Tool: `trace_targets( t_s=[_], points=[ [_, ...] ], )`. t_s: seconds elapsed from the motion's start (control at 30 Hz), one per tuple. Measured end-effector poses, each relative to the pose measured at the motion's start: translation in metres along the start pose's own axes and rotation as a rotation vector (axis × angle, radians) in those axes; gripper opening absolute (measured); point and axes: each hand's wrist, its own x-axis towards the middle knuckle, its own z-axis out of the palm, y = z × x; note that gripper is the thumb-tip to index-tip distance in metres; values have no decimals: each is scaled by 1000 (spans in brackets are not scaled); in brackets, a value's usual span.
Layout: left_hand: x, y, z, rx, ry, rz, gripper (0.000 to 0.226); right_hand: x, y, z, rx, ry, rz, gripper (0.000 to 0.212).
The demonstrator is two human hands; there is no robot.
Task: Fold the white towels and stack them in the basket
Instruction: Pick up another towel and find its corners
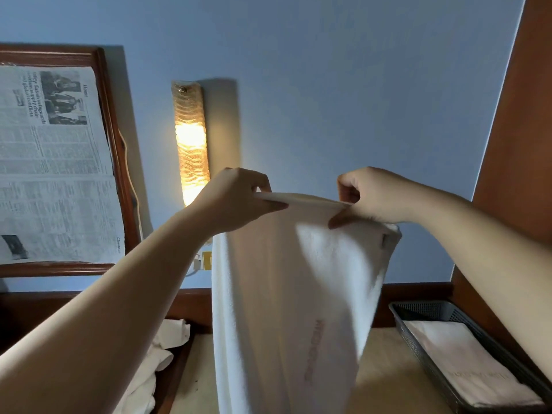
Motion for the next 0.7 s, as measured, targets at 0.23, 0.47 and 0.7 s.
trace_targets(
  t_s=[0.23,0.47,0.7],
  points=[
    [-3,-5,12,-49,-10,-6,31,-3,8,1,-87,-35,8,24],
    [7,3,17,-81,25,-20,34,12,-9,30,9,135,110,13],
    [-29,-48,51,-211,-29,-123,20,2,2,8,331,90,178,27]
  ],
)
